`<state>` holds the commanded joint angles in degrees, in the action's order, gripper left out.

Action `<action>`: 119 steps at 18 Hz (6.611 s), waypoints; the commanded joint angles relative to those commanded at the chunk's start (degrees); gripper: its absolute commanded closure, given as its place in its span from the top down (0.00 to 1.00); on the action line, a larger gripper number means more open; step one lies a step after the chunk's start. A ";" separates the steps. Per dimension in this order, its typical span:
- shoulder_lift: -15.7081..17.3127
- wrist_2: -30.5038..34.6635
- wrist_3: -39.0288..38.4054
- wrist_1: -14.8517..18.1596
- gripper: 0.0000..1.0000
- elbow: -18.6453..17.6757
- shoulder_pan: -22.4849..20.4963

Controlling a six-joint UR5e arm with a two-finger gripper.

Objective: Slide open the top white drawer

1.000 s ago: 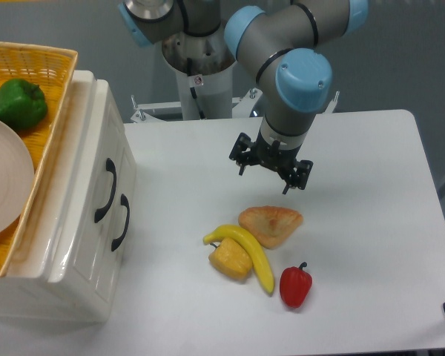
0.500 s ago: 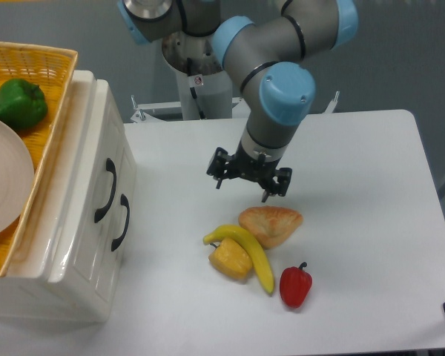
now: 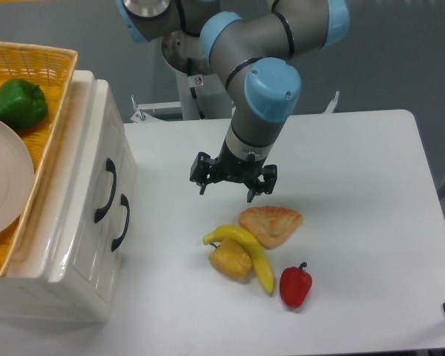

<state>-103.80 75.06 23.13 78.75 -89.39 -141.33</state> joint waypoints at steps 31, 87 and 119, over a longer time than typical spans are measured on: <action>0.62 -8.79 -5.72 4.13 1.00 0.53 8.00; -1.76 -9.41 -10.03 3.52 1.00 0.27 12.13; -2.46 -7.66 -9.94 3.08 1.00 0.44 12.22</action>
<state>-106.26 67.40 13.18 81.83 -88.95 -129.11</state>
